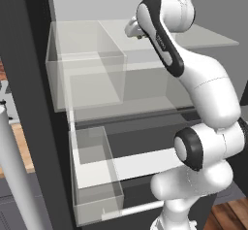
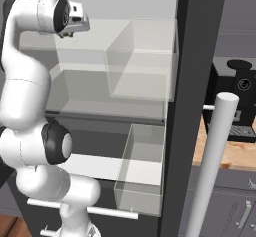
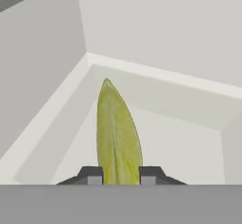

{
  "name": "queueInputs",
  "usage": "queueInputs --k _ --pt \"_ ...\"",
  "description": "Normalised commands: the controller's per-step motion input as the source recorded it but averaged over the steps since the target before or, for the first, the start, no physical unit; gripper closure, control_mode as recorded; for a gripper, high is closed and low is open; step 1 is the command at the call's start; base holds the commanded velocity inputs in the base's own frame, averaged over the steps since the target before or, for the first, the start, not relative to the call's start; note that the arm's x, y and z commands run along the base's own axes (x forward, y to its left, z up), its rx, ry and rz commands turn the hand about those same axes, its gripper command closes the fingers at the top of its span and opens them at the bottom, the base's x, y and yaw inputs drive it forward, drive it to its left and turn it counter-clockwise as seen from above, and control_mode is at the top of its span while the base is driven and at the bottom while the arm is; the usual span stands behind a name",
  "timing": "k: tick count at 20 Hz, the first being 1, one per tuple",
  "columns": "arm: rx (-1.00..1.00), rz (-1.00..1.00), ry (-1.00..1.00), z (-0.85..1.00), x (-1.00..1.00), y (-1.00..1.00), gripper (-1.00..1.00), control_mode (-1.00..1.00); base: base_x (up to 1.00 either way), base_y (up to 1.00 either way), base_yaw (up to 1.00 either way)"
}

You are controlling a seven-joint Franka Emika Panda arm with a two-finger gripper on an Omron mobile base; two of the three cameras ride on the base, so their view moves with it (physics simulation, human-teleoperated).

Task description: There is a bowl on the dining counter. Grab a lemon wedge from the fridge and place it in the bowl. Then get the liquor bottle and glass cup from the cabinet and place them next to the bowl.

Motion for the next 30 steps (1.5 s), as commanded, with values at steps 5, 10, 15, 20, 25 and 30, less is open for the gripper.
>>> queueInputs --k 5,10,15,20,25,30 --pt "0.05 0.0 -0.14 0.0 -0.93 0.03 1.0 -1.0 0.0 0.0 0.0" --pt "0.09 0.0 -0.06 0.04 -1.0 0.0 1.0 -1.0 0.0 0.0 0.0" --pt "0.07 0.0 -0.08 0.04 -1.0 -0.01 1.0 -1.0 0.0 0.0 0.0" --pt "0.08 0.0 -0.11 0.13 -1.0 -0.08 1.0 -1.0 0.0 0.0 0.0" --pt "0.09 0.04 -0.1 0.11 -1.0 -0.22 1.0 -1.0 0.0 0.0 0.0" --pt "0.09 0.09 -0.09 0.0 -0.99 -0.36 1.0 -1.0 0.0 0.0 0.0"
